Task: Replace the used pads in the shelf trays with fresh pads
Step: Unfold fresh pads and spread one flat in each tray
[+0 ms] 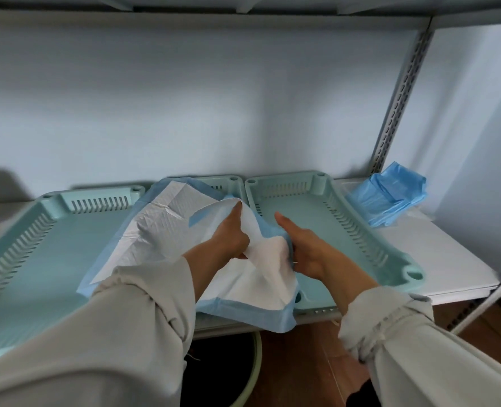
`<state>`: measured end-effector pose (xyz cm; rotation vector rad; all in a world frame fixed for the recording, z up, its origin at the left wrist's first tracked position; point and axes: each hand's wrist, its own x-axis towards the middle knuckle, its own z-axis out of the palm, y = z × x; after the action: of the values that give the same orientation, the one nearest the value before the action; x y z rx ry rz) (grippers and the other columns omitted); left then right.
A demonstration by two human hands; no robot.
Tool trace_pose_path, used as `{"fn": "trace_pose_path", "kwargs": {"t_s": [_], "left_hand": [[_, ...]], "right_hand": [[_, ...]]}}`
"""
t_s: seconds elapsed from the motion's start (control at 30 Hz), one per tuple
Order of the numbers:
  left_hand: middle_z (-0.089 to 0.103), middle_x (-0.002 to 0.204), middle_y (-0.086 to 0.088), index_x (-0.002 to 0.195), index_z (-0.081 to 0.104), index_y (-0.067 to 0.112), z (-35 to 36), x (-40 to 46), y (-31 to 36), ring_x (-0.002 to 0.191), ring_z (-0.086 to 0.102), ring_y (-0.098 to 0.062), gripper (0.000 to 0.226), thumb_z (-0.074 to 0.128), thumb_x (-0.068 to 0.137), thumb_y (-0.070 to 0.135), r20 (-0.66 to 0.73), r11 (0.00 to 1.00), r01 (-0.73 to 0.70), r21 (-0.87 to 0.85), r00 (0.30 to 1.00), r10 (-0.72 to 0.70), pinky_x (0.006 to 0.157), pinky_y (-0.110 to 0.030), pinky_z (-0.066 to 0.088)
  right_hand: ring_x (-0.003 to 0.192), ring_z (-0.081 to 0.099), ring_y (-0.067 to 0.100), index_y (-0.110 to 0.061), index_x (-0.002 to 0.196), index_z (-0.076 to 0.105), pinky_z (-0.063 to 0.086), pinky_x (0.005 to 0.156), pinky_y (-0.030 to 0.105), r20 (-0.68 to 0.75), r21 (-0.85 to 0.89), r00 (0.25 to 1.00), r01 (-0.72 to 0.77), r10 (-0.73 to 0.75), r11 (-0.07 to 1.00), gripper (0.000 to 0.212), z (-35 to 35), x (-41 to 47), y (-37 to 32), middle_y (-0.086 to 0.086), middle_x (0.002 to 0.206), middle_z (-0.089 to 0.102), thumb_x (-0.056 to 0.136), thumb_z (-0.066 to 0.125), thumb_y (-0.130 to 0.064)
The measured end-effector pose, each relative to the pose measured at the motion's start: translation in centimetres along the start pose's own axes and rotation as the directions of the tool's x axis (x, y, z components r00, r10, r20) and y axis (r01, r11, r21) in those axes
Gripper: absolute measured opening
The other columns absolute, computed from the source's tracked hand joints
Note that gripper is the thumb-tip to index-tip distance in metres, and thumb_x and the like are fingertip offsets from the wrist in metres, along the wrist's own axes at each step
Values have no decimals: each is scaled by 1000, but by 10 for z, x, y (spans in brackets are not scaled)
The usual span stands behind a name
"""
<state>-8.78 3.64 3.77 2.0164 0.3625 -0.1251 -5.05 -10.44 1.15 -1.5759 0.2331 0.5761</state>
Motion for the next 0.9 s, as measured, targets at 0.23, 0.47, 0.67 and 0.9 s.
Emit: {"fn": "trace_pose_path", "kwargs": {"t_s": [0.23,0.47,0.67,0.9], "left_hand": [[34,150,-12,152,3,31,-7,1,4,126,46,-35,84,49,92,-5,44,997,-54,52,998,52,85,-42,55],[35,151,-10,151,14,32,2,8,15,135,41,-26,72,53,95,10,79,990,-114,86,991,107,104,-36,41],[23,156,-5,151,17,30,36,4,18,141,30,-25,68,51,95,12,221,983,-102,154,973,67,114,-39,33],[24,155,-6,148,29,20,44,-6,12,140,31,-26,62,55,93,14,305,930,-150,335,951,43,113,-37,34]], "right_hand": [[89,59,24,0,110,67,48,83,33,-106,-294,963,207,-247,933,31,7,0,-25,14,105,67,82,71,-13],[83,51,16,-8,93,65,36,73,22,-658,-309,502,500,-561,809,13,-24,-36,-40,5,87,58,93,51,-10],[111,56,32,-4,122,53,40,85,28,-823,49,556,278,-119,959,31,-61,-39,16,18,122,58,91,48,-3],[113,55,35,-4,133,42,48,97,46,-584,49,807,139,-84,989,65,-72,-27,25,16,127,55,77,73,-14]]}}
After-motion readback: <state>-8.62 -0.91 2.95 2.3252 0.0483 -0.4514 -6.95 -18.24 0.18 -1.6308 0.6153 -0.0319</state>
